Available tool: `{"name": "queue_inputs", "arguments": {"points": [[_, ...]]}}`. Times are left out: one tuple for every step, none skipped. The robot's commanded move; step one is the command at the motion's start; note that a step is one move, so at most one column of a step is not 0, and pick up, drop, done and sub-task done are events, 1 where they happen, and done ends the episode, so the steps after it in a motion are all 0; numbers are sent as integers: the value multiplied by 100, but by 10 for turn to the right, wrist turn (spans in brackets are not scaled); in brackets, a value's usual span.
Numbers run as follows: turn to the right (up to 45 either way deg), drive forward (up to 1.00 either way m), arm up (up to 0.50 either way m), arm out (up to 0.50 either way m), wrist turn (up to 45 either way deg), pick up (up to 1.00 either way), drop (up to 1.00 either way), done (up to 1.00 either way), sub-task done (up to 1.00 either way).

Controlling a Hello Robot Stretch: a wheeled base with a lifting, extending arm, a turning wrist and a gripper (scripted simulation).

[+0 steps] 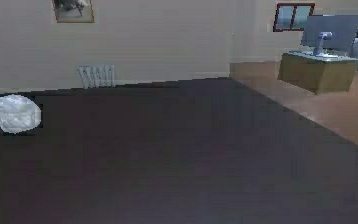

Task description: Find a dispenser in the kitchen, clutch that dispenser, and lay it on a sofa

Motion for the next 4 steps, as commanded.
{"name": "queue_inputs", "arguments": {"points": [[-450,0,0,0,0,0,0,0,0],[-450,0,0,0,0,0,0,0,0],[-210,0,0,0,0,0,0,0,0],[0,100,0,0,0,0,0,0,0]]}}
